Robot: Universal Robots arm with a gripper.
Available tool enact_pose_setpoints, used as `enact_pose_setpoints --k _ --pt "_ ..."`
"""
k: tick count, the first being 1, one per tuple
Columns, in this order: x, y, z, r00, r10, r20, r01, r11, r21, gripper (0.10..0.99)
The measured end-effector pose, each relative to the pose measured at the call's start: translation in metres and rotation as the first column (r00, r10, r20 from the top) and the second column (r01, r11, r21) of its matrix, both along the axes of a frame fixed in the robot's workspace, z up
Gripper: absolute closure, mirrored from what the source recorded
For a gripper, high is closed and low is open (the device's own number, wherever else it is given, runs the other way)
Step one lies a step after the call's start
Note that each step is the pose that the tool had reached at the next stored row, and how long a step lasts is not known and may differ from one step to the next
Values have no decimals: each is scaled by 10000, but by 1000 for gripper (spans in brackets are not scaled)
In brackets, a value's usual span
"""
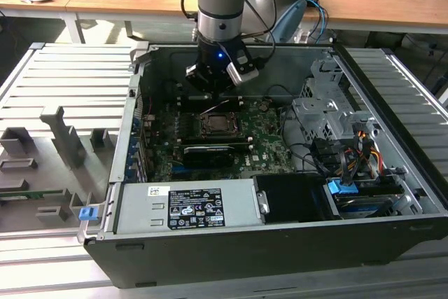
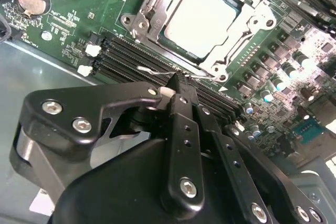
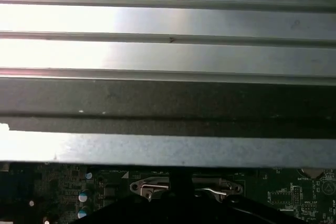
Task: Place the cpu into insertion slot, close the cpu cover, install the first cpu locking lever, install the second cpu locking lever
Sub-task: 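Install the first cpu locking lever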
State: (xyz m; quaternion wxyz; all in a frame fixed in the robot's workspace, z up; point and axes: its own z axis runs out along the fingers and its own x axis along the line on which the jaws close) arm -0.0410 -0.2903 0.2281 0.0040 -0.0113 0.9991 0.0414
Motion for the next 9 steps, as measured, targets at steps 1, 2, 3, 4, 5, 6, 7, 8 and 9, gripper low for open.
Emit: enact_pose_setpoints --k 1,2,3,4,5,6,7,8,9 --pt "9 3 -2 10000 -1 -2 1 10000 0 980" --pt "15 4 -3 10000 -1 -1 1 10000 2 980" --pt "19 5 -4 10000 -1 -1 1 10000 8 980" --pt "21 6 -4 10000 0 -1 0 10000 20 980" --pt "23 7 -5 10000 1 0 -1 10000 39 980" --pt "27 8 -5 10000 1 -1 -1 10000 67 980" --pt "34 8 -7 10000 2 -1 -2 9999 101 980" --pt "45 9 -10 10000 2 0 -2 9999 113 980" --pt "57 9 -14 10000 2 0 -2 9999 115 980"
